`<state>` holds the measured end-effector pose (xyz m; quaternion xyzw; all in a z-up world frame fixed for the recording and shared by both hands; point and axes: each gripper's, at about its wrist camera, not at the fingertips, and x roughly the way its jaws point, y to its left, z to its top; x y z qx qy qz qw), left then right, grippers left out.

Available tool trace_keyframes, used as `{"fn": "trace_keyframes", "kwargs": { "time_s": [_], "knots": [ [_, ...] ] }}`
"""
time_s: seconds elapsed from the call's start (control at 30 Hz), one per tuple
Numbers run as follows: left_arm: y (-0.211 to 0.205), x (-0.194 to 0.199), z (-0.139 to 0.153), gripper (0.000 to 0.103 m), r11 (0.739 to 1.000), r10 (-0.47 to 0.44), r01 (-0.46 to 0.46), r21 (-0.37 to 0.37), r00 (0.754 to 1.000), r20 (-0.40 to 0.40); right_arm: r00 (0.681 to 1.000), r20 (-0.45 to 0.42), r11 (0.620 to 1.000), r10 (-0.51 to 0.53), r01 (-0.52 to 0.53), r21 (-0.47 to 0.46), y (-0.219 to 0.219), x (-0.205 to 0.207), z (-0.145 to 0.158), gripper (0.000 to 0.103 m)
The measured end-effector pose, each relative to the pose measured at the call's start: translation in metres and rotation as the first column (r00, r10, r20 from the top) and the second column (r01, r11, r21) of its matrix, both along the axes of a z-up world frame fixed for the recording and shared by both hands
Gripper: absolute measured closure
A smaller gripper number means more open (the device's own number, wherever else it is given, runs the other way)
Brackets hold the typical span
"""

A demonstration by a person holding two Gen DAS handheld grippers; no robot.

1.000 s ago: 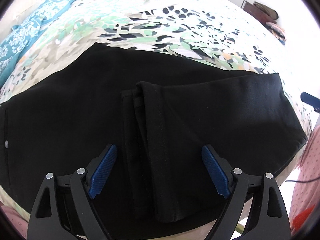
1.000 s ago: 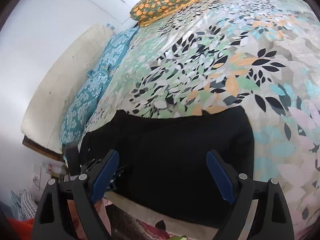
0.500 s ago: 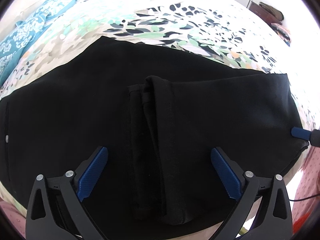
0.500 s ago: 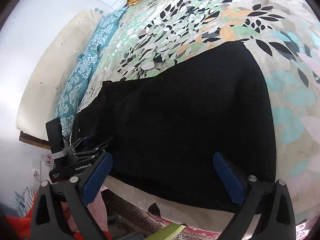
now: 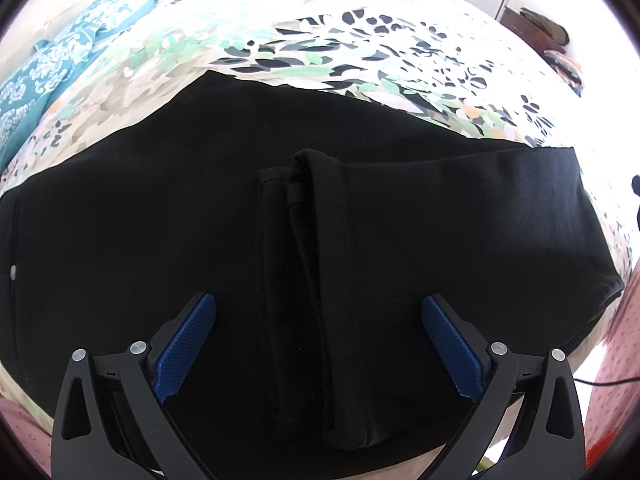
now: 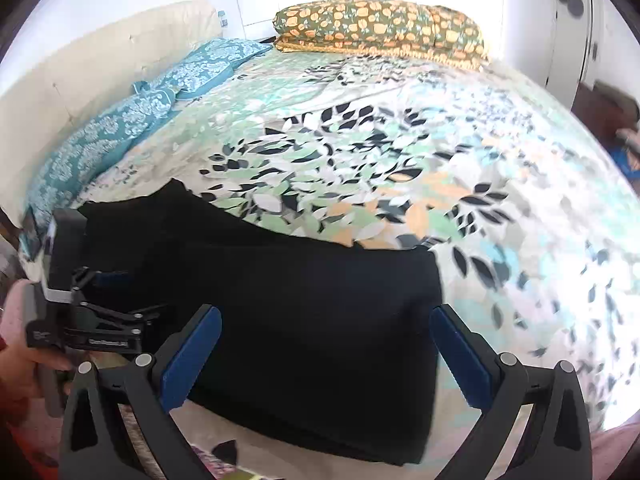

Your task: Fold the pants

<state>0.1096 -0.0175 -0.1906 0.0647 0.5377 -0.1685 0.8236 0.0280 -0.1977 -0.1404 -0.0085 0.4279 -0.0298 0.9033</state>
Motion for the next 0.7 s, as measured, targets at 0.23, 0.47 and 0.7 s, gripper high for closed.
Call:
{"fn": "trace_keyframes", "kwargs": {
  "time_s": [0.23,0.47,0.7],
  "knots": [
    [0.000,0.000,0.001,0.000,1.000,-0.006,0.006,0.001,1.000,0.001,0.994,-0.109,0.992,-0.010,-0.003,-0.125,0.001,0.006,-0.024,0.000],
    [0.000,0.000,-0.001,0.000,1.000,-0.010,0.010,-0.002,1.000,0.002,0.977,-0.212,0.993,0.008,-0.032,-0.110,0.001,0.012,-0.057,0.000],
    [0.000,-0.003,-0.001,0.000,0.999,-0.036,0.036,-0.001,0.999,0.022,0.962,-0.274,1.000,-0.008,0.008,-0.004,-0.012,0.015,-0.076,0.000]
  ]
}}
